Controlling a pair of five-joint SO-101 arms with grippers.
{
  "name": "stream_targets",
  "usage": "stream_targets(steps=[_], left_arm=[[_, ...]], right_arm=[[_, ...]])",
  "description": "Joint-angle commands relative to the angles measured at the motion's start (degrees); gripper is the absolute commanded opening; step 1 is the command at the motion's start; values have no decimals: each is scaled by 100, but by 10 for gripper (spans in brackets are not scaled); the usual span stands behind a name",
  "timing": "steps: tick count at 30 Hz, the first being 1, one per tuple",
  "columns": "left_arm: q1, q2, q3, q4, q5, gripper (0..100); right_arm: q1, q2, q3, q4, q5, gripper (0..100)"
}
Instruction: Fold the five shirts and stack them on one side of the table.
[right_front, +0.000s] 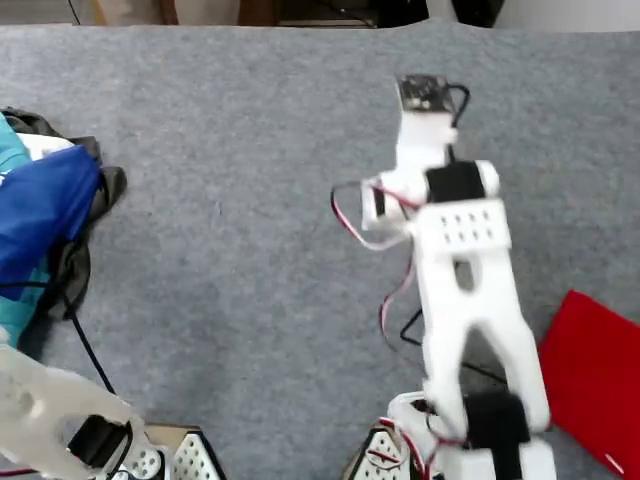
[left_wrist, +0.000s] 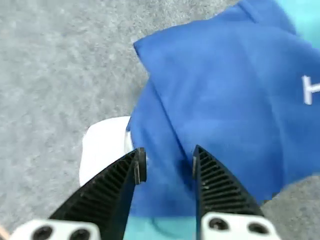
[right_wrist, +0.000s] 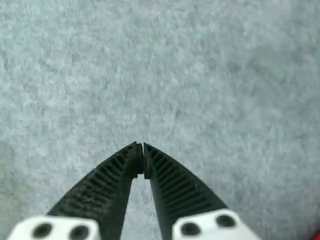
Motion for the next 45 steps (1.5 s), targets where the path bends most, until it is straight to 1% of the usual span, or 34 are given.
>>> stream_targets(steps=[1,3,5,7,9,11,13,17,20,22,25,28,31,34,37,40,45], left_arm=[[-35,655,-870,-70,79,167],[-18,1033,-1187,-62,88,166],[-9,1349,-1486,-88,237,138],[-9,1596,-1776,-70,431,89],[-35,1719,-2004,-53,862,15],[-26,1745,-2171,0,1143,26],[35,1692,-2418,185,1275,19],[360,1613,-3103,677,1547,20],[633,1560,-3798,914,1837,19],[835,1464,-4132,923,1969,19],[1178,1174,-4281,932,2004,19],[1468,778,-4114,932,2031,19],[2004,215,-3490,941,2040,19],[2725,-532,-2655,941,2259,19],[3754,-1481,-2031,932,2435,19],[4993,-2325,-1556,923,2488,19],[6857,-2668,-967,914,2505,19]], right_arm=[[-242,664,-1051,229,-44,6],[-374,936,-1411,387,-53,6],[-470,1095,-1675,492,-62,6],[-505,1182,-1859,501,-193,6],[-505,1235,-1947,492,-396,6],[-505,1279,-1956,492,-510,6],[-505,1297,-1956,492,-607,6],[-497,1279,-1956,501,-624,6],[-479,1253,-1956,510,-624,6],[-479,1253,-1965,554,-624,6],[-479,1253,-1965,712,-624,6],[-470,1253,-1965,826,-624,6],[-365,1253,-1991,826,-624,6],[-40,1253,-2035,818,-624,6],[356,1253,-2202,1064,-536,6],[804,1253,-2492,1389,-273,6],[1710,1253,-3073,1776,132,6]])
